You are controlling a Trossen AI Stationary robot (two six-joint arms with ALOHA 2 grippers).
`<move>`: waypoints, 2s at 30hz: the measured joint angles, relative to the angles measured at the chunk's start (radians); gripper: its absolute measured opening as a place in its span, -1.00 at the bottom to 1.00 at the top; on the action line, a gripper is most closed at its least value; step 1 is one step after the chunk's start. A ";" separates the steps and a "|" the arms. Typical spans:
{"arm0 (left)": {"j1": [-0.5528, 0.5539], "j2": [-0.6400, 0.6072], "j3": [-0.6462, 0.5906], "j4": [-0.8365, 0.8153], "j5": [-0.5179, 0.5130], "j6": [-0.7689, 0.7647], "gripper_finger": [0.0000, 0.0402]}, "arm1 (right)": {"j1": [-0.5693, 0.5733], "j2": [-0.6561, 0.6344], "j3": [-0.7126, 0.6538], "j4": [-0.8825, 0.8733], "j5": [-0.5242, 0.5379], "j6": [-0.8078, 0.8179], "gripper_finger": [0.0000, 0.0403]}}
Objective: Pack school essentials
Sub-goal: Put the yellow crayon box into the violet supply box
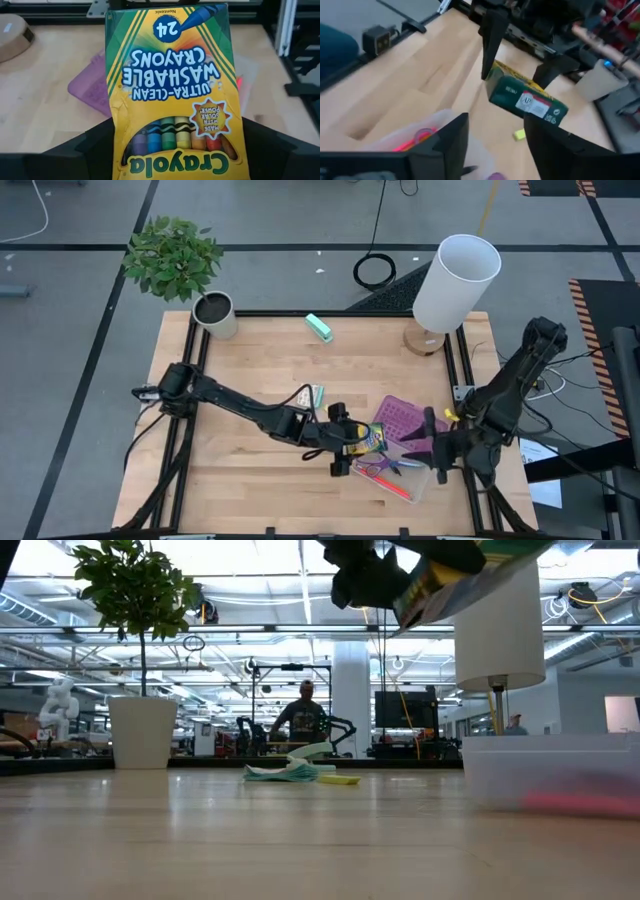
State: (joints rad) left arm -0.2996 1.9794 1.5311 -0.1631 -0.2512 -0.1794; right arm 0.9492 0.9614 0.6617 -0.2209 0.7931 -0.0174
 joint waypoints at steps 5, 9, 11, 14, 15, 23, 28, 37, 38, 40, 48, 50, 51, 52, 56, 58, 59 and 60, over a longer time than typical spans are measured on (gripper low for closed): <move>-0.003 0.000 0.000 -0.006 0.058 -0.016 0.62 | -0.007 0.076 0.000 0.097 0.000 -0.237 0.18; -0.004 0.000 0.000 -0.011 0.103 -0.033 0.62 | -0.008 0.139 0.000 0.185 0.021 -0.404 0.34; -0.005 0.000 0.000 -0.019 0.106 -0.041 0.62 | -0.018 0.166 0.000 0.216 0.021 -0.477 0.39; -0.004 0.000 0.000 -0.031 0.105 -0.065 0.62 | -0.031 0.195 0.000 0.262 0.022 -0.523 0.42; -0.004 0.000 0.000 -0.034 0.101 -0.071 0.62 | -0.037 0.201 0.000 0.281 0.022 -0.519 0.42; -0.005 0.000 0.000 -0.052 -0.026 -0.082 0.62 | -0.053 0.208 0.000 0.436 0.039 -0.234 0.40; -0.009 0.000 0.000 -0.066 -0.128 -0.008 0.62 | -0.053 0.201 0.000 0.538 0.199 0.211 0.40; -0.045 0.000 0.000 -0.066 -0.320 0.181 0.62 | -0.111 0.187 0.000 0.495 0.221 0.687 0.40; -0.051 0.000 0.000 -0.067 -0.332 0.198 0.62 | -0.127 0.186 0.000 0.479 0.205 0.726 0.40; -0.059 0.000 0.000 -0.066 -0.355 0.216 0.62 | -0.161 0.181 0.000 0.429 0.166 0.792 0.40; -0.071 0.000 0.000 -0.066 -0.380 0.226 0.62 | -0.278 0.181 0.000 0.313 -0.003 0.922 0.40; -0.068 0.000 0.000 -0.066 -0.380 0.223 0.62 | -0.299 0.181 0.000 0.316 -0.055 0.922 0.40; -0.067 0.000 0.000 -0.066 -0.380 0.223 0.62 | -0.307 0.181 0.000 0.318 -0.079 0.922 0.40; -0.065 0.000 0.000 -0.066 -0.380 0.223 0.62 | -0.316 0.181 0.000 0.318 -0.098 0.922 0.40; -0.064 0.000 0.000 -0.067 -0.382 0.227 0.62 | -0.337 0.181 0.000 0.319 -0.119 0.922 0.40; -0.064 0.000 0.000 -0.067 -0.383 0.227 0.62 | -0.345 0.181 0.000 0.320 -0.119 0.918 0.39; -0.064 0.000 0.000 -0.067 -0.385 0.227 0.62 | -0.349 0.181 0.000 0.321 -0.120 0.917 0.38; -0.064 0.000 0.000 -0.067 -0.387 0.227 0.62 | -0.354 0.181 0.000 0.321 -0.127 0.915 0.36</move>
State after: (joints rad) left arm -0.3641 1.9793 1.5311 -0.2302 -0.6384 0.0475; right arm 0.5957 1.1427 0.6617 0.0998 0.6660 0.8971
